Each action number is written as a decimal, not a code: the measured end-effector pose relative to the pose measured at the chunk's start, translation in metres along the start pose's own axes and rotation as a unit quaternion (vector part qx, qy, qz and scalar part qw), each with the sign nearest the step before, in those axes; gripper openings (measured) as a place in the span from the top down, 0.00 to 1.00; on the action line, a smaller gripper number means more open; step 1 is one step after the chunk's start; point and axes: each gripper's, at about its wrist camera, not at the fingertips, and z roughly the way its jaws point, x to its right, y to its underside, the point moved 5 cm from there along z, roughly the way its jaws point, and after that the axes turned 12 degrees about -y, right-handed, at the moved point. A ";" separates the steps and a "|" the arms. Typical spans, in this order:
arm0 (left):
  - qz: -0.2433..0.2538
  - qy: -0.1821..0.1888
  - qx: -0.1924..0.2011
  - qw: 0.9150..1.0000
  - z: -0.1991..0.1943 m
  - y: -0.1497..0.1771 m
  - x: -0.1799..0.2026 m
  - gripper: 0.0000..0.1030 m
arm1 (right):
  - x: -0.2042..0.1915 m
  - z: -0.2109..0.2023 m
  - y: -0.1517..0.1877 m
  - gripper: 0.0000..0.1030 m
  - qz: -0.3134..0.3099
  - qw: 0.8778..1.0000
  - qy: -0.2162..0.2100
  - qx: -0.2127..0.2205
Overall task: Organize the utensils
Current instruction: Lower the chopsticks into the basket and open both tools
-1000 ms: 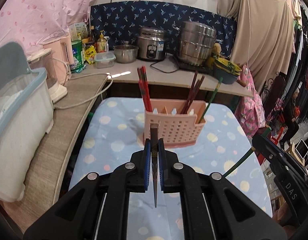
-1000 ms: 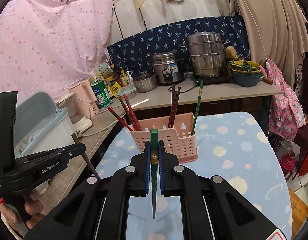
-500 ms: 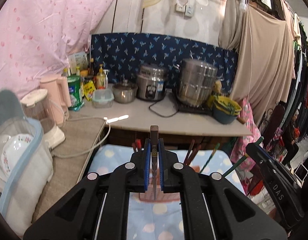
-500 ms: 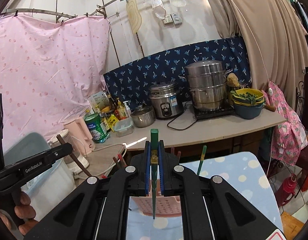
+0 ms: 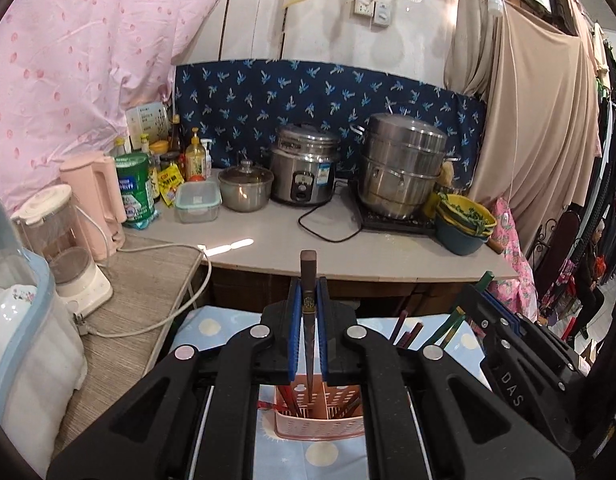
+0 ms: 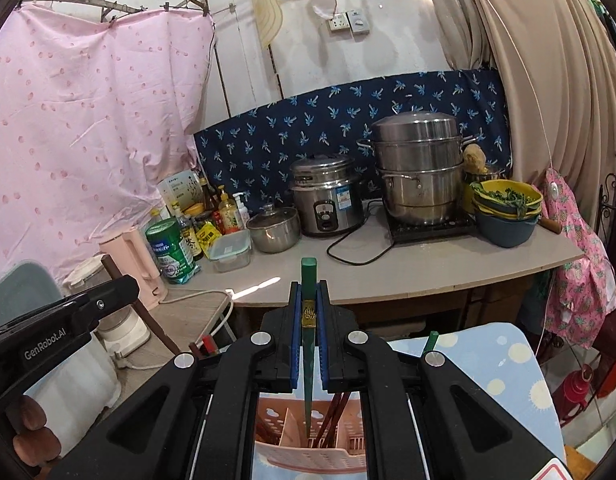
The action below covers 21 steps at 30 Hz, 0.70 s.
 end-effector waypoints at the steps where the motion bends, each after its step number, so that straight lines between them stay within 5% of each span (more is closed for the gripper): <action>1: 0.001 -0.001 -0.004 1.000 0.005 0.004 0.000 0.93 | 0.002 0.005 0.005 0.93 0.001 1.000 -0.001 -0.006; 16: 0.001 -0.001 -0.049 0.999 0.042 0.043 0.002 0.92 | 0.009 0.048 0.059 0.91 0.002 0.998 -0.007 -0.069; 21: 0.006 -0.018 -0.046 0.999 0.041 0.052 -0.002 0.78 | 0.010 0.041 0.064 0.89 0.003 0.998 -0.006 -0.069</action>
